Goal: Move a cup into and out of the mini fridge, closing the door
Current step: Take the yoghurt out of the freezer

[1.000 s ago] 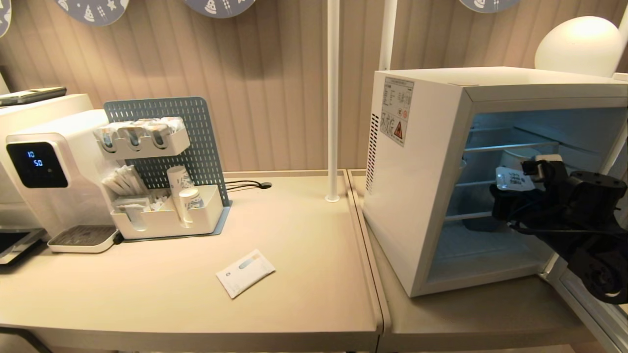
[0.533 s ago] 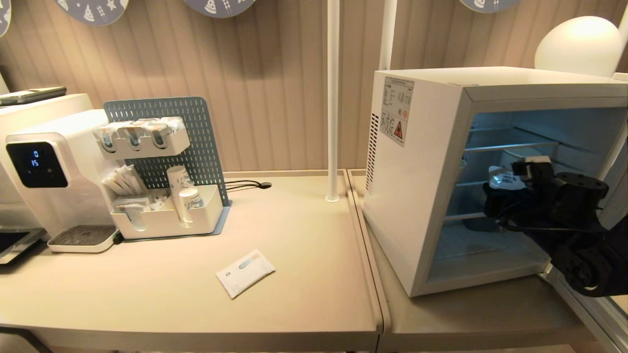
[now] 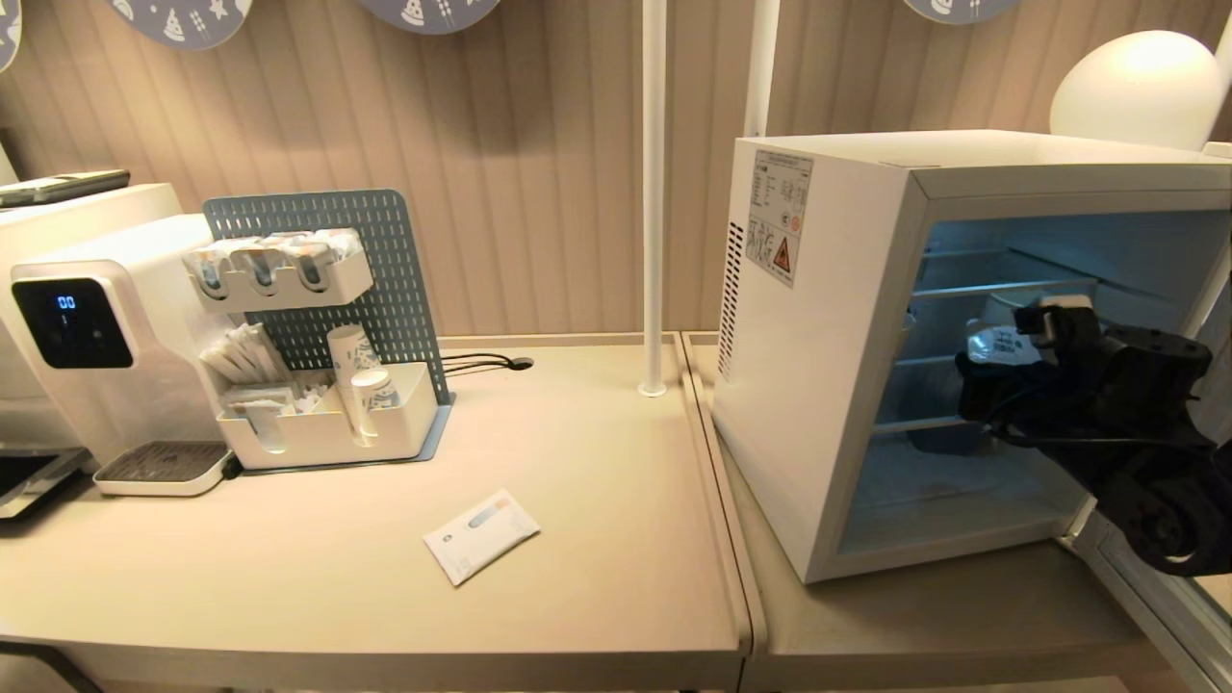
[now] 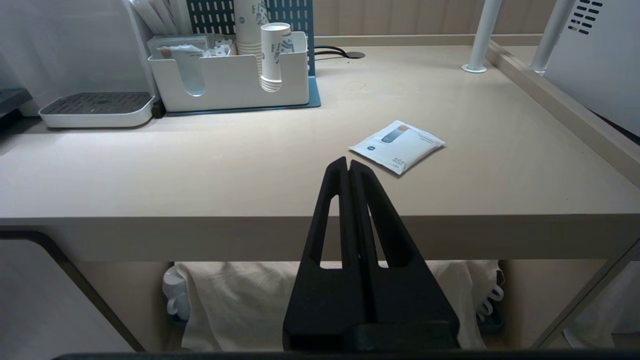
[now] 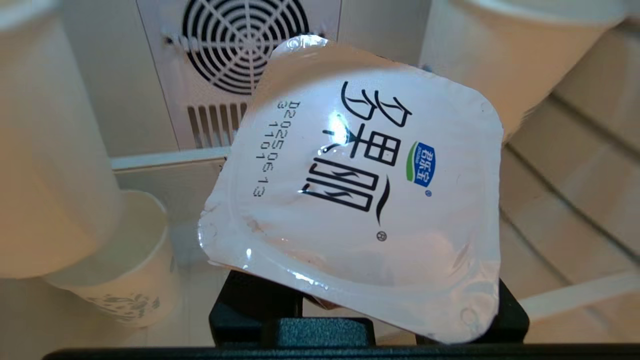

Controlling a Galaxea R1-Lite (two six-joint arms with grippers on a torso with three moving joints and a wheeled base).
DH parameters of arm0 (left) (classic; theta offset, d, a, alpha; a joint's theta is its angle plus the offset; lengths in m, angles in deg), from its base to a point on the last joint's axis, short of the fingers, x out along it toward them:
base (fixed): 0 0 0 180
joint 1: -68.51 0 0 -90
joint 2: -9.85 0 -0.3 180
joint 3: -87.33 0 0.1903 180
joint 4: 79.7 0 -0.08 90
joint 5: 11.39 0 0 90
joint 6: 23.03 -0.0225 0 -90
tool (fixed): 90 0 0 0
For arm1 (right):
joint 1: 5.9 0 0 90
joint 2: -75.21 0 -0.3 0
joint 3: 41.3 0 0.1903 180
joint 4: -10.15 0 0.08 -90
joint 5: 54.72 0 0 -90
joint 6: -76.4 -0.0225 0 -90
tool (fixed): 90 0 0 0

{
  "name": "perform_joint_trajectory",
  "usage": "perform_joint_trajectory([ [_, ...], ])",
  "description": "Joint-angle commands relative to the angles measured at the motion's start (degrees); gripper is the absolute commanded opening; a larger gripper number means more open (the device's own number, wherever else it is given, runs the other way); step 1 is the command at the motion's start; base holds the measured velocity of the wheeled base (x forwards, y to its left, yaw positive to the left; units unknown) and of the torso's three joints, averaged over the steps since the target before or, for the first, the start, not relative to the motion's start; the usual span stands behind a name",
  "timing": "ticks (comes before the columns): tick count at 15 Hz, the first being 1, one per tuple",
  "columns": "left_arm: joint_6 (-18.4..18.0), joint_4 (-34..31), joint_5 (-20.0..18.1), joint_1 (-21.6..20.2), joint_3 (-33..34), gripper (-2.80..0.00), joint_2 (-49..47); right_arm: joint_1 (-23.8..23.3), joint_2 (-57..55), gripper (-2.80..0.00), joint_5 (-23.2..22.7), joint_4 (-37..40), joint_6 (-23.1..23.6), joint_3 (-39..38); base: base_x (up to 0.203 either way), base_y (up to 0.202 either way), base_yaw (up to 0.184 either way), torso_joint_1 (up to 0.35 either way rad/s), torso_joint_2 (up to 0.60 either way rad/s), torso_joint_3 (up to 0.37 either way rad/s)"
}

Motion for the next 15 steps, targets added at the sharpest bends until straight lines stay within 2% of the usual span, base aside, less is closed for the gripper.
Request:
perform_joint_trajectory([
  [1, 0.04, 0.04, 0.01, -0.04, 0.09, -2.80, 0.00, -0.01, 2.10, -2.80, 0.00, -0.41, 0.08, -0.13, 0.000, 0.000, 0.000, 0.000, 0.00, 0.000],
  [5, 0.04, 0.04, 0.01, -0.04, 0.09, -2.80, 0.00, -0.03, 4.50, -2.80, 0.01, -0.39, 0.08, -2.14, 0.000, 0.000, 0.000, 0.000, 0.00, 0.000],
  [8, 0.04, 0.04, 0.05, -0.04, 0.09, -2.80, 0.00, -0.01, 8.60, -2.80, -0.09, -0.47, 0.08, -6.61, 0.000, 0.000, 0.000, 0.000, 0.00, 0.000],
  [12, -0.05, 0.04, 0.01, -0.04, 0.09, -2.80, 0.00, 0.44, 17.08, -2.80, -0.24, 1.10, 0.08, -12.02, 0.000, 0.000, 0.000, 0.000, 0.00, 0.000],
  [15, -0.05, 0.04, 0.01, -0.04, 0.05, -2.80, 0.00, 1.91, 26.75, -2.80, -0.09, 6.07, -0.09, -14.59, 0.000, 0.000, 0.000, 0.000, 0.00, 0.000],
])
